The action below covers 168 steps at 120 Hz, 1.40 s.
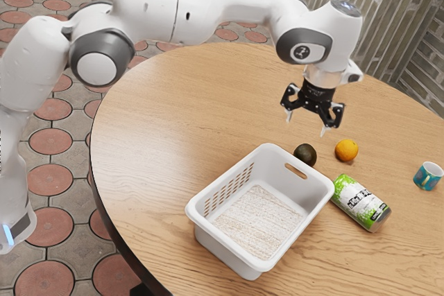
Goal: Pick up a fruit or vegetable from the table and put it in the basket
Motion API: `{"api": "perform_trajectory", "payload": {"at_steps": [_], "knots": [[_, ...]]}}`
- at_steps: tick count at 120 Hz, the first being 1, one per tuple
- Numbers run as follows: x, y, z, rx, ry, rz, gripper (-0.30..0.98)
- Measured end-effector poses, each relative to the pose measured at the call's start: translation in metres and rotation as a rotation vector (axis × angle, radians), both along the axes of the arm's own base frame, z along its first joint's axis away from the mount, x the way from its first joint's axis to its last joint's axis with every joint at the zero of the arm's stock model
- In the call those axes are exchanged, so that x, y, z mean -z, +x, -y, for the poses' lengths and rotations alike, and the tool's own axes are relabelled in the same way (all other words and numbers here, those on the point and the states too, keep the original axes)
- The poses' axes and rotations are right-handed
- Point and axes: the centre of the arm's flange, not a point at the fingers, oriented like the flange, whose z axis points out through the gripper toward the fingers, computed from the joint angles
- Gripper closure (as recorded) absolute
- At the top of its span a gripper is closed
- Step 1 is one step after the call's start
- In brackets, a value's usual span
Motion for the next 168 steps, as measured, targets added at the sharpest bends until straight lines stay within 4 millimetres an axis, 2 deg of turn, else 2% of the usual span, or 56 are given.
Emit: {"api": "perform_trajectory", "payload": {"at_steps": [15,29,44,78,110,141,162,168], "knots": [[0.005,0.005,-0.019,-0.023,-0.030,0.006,0.00],[0.009,0.007,-0.020,-0.072,-0.059,0.007,0.00],[0.042,0.017,-0.013,-0.110,-0.077,-0.025,0.00],[0.062,0.030,-0.019,-0.192,-0.097,0.007,0.00],[0.101,0.046,-0.019,-0.243,-0.123,0.019,0.00],[0.105,0.050,-0.024,-0.277,-0.135,0.041,0.00],[0.119,0.053,-0.022,-0.292,-0.146,0.032,0.00],[0.119,0.054,-0.022,-0.296,-0.149,0.033,0.07]]}}
